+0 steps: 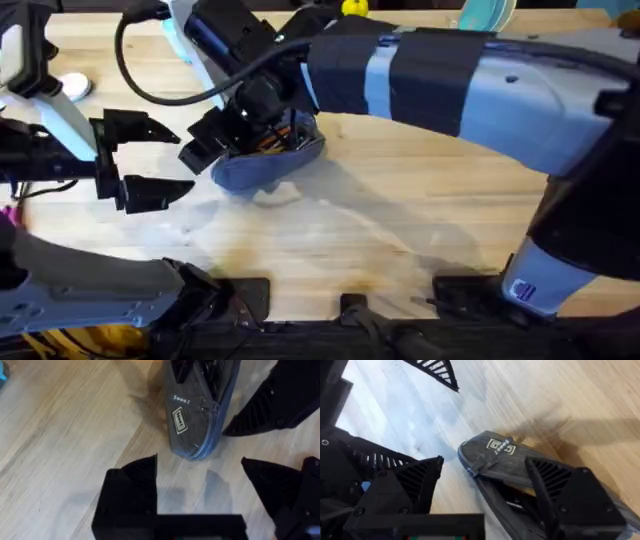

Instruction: Unzip the bag, pick up the pens from the table one at a time and place them inside, then zip the bag closed.

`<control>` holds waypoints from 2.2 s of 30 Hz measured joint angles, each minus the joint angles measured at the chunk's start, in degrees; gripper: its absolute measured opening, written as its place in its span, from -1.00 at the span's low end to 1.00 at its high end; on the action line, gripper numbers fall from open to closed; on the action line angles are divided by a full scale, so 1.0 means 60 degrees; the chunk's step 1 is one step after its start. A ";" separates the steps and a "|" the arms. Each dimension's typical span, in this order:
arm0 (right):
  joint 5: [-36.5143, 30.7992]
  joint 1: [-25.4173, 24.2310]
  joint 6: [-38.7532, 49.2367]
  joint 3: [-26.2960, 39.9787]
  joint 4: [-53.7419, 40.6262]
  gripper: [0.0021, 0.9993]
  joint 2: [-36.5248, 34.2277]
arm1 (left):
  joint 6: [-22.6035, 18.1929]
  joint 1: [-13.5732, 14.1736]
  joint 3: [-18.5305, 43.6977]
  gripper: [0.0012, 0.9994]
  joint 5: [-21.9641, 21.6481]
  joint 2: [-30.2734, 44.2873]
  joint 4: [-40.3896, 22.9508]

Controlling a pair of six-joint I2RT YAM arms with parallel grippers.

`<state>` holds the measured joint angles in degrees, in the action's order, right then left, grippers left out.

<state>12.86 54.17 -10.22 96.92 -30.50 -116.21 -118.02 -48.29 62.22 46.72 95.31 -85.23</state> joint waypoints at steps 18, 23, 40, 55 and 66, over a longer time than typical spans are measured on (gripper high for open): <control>-0.0163 0.0267 -0.0004 0.0000 -0.0136 -0.33 -0.0002 | 0.0000 0.0000 0.0000 0.99 0.0000 0.0000 0.0000; -0.0182 0.0267 -0.0004 0.0000 -0.0136 -0.66 0.0001 | 0.0000 0.0000 0.0000 0.99 0.0000 -0.0001 0.0000; -0.0152 0.0163 0.0000 0.0000 0.0022 -0.95 0.0001 | 0.0000 0.0000 0.0000 0.99 0.0027 0.0000 -0.0128; -0.0175 -0.0244 -0.0004 0.0000 0.0713 -0.95 0.0555 | 0.0000 0.0833 0.0000 0.99 0.0324 0.0000 -0.0197; -0.0171 -0.0239 -0.0004 0.0000 0.0680 -0.95 0.0551 | 0.0000 0.1578 0.0000 0.99 0.0321 0.0000 0.0361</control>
<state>11.84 52.73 -10.24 96.92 -26.41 -112.90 -118.02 -38.83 62.22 48.64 95.31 -83.06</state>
